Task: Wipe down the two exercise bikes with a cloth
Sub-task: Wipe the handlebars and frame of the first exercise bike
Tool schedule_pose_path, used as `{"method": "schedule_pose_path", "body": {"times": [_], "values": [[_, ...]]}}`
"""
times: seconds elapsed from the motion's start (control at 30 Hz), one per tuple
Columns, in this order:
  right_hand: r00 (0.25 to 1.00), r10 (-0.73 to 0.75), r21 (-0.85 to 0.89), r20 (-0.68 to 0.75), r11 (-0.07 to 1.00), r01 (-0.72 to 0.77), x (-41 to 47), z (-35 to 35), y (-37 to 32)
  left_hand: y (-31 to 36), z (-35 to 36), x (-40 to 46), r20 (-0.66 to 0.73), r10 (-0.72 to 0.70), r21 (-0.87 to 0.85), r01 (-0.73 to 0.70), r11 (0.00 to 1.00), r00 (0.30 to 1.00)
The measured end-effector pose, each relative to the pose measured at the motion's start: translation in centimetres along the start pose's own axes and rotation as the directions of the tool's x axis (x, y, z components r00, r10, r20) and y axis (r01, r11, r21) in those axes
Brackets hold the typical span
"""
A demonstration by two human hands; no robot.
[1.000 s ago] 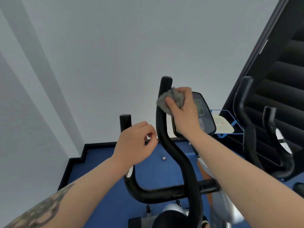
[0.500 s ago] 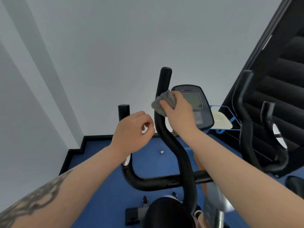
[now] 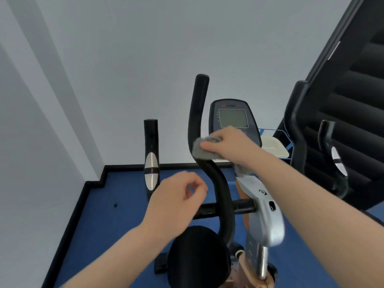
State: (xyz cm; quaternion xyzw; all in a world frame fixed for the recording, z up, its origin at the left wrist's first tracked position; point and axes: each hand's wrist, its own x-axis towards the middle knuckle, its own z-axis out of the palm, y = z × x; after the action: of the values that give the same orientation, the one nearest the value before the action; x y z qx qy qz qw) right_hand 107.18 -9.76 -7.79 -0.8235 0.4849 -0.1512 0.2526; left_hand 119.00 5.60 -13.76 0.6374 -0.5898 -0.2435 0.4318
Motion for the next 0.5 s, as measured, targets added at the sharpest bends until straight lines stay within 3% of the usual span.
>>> {"method": "schedule_pose_path", "body": {"times": [0.07,0.13,0.27,0.43,0.5], "values": [[0.996,-0.03,0.046,-0.086,0.998,0.034,-0.3,1.6,-0.6,0.1,0.3,-1.8,0.022,-0.014,0.056,0.012,0.998,1.0],[0.996,-0.033,0.045,-0.082,0.998,0.037,-1.4,2.5,-0.1,0.2,0.7,-2.9,0.066,-0.025,0.099,0.019,0.995,0.997],[0.989,0.029,-0.067,0.148,0.998,-0.019,-2.3,-0.5,1.9,-0.1,1.4,-3.8,0.104,-0.03,0.178,0.011,0.984,0.994],[0.994,0.029,0.141,-0.105,0.99,-0.014,-3.8,2.8,0.8,-0.5,1.5,-4.0,0.068,-0.041,0.222,0.025,0.975,0.997],[0.991,0.008,0.102,-0.133,0.995,0.006,-5.5,3.1,1.5,-0.4,1.5,-4.2,0.058,-0.031,0.242,0.017,0.97,0.998]]}}
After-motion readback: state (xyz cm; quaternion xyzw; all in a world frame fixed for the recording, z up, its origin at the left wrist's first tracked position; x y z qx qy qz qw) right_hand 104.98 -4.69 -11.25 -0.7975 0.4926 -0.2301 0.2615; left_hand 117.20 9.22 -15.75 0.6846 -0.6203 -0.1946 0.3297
